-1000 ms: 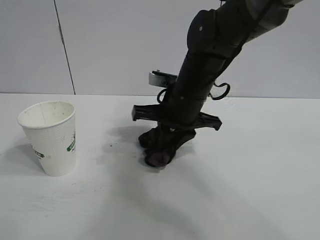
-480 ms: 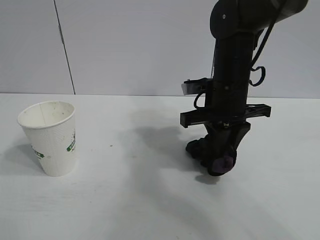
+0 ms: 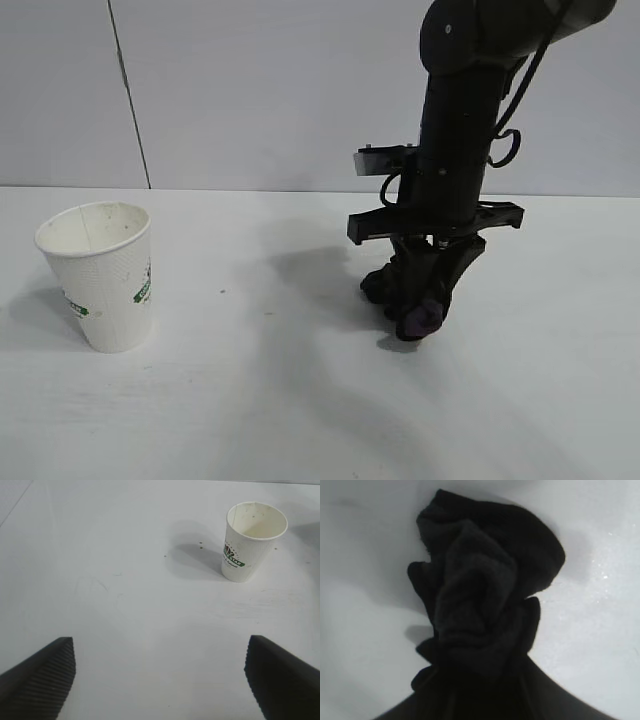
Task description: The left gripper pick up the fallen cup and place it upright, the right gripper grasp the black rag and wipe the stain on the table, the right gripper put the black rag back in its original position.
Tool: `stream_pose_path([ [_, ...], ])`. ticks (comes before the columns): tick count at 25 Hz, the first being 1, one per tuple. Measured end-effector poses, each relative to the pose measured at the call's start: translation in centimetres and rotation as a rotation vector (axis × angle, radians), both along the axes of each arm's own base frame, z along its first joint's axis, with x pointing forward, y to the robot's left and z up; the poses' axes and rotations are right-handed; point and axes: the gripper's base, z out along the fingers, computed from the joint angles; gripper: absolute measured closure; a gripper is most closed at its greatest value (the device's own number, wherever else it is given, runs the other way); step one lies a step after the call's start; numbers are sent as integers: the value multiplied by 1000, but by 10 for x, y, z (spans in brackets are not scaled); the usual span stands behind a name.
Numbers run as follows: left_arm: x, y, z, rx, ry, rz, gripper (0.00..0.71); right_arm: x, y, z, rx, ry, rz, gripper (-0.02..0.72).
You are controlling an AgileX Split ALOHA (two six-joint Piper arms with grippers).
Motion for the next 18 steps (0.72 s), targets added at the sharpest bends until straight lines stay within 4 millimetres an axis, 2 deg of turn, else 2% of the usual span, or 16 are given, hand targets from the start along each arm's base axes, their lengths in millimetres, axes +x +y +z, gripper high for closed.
stream_pose_path([
  [3,0,0,0,0,0,0,51,0,-3,15,-11,-47,1,71],
  [5,0,0,0,0,0,0,51,0,-8,32,-49,-103,0,76],
  [8,0,0,0,0,0,0,51,1,-27,58,-142,-189,-52,77],
  [10,0,0,0,0,0,0,51,1,-49,76,-219,-226,-113,80],
  [14,0,0,0,0,0,0,51,-6,-110,124,-323,-309,-258,83],
  [16,0,0,0,0,0,0,51,-18,-145,158,-326,-376,-351,84],
  [18,0,0,0,0,0,0,51,-39,-175,192,-329,-445,-441,84],
])
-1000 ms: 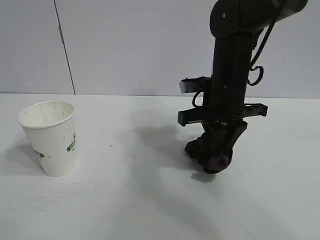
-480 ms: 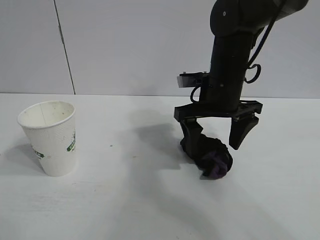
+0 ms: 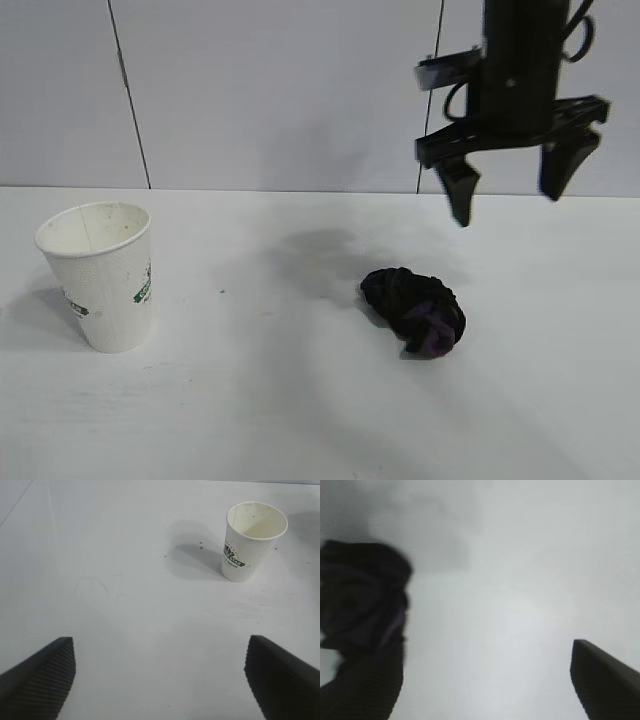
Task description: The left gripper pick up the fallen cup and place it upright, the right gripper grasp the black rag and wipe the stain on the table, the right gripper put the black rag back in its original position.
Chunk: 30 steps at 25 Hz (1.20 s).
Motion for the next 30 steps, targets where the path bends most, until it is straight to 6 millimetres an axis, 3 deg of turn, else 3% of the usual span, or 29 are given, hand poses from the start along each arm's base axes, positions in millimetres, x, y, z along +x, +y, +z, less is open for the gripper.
stream_pose_path([
  [2,0,0,0,0,0,0,51,-28,-26,36,-6,-95,-66,84],
  [5,0,0,0,0,0,0,51,-89,-41,94,1,-263,-118,84],
  [9,0,0,0,0,0,0,51,-186,-25,156,45,-516,-66,84],
  [12,0,0,0,0,0,0,51,-264,-7,182,102,-702,17,84],
  [15,0,0,0,0,0,0,51,-337,12,192,155,-877,130,84],
  [19,0,0,0,0,0,0,51,-413,36,178,229,-1031,292,84],
  [22,0,0,0,0,0,0,51,-445,45,146,262,-1066,347,85],
  [26,0,0,0,0,0,0,51,-456,46,83,270,-1021,333,86],
  [30,0,0,0,0,0,0,51,-435,38,23,237,-927,273,87],
])
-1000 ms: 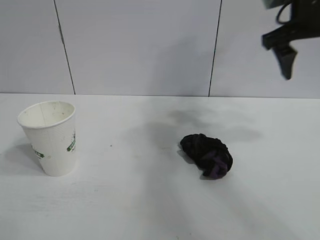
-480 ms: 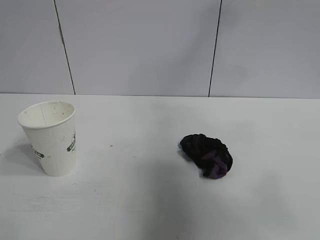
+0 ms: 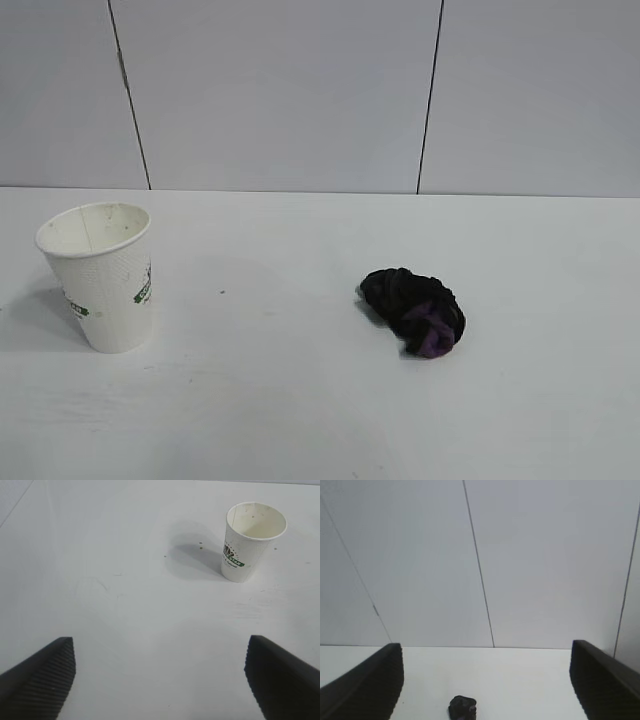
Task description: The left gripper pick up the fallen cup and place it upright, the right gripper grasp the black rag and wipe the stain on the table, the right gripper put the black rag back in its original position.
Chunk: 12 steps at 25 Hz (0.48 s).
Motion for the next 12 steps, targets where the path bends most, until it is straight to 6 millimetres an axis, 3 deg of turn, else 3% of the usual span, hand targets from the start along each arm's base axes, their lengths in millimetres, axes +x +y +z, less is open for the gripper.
stream_pose_path([
  [5,0,0,0,0,0,0,51,41,-8,-51,17,136,26,87],
  [12,0,0,0,0,0,0,51,62,-11,-85,21,240,73,88],
])
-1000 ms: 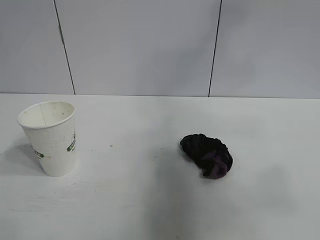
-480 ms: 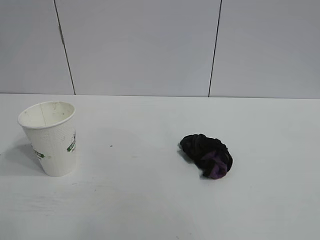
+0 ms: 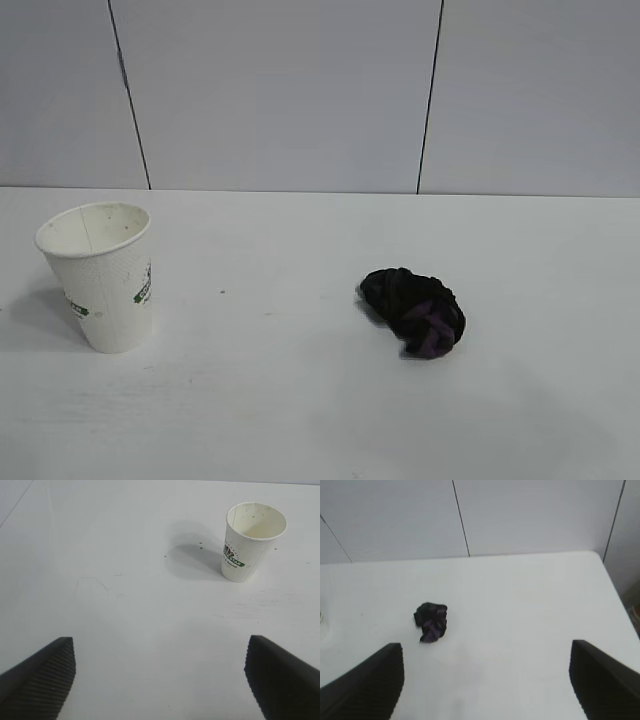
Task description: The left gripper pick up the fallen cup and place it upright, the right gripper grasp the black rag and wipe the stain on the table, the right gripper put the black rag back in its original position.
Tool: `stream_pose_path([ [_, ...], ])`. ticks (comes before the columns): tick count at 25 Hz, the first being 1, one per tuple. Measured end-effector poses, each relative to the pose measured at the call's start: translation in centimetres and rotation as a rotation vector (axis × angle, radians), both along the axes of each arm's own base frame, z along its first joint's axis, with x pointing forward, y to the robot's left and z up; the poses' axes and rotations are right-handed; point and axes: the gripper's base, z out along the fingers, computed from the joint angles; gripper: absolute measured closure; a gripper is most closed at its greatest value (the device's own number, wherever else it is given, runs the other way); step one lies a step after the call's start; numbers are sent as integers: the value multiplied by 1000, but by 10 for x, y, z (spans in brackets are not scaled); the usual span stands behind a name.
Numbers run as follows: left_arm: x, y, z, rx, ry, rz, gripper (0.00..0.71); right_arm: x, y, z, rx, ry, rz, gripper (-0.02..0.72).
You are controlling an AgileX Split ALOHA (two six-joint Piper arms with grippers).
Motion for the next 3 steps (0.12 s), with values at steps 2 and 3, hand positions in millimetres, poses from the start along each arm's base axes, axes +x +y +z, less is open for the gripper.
stream_pose_path([
  [2,0,0,0,0,0,0,51,2,0,-4,0,13,0,93],
  [3,0,0,0,0,0,0,51,2,0,-5,0,16,0,93],
])
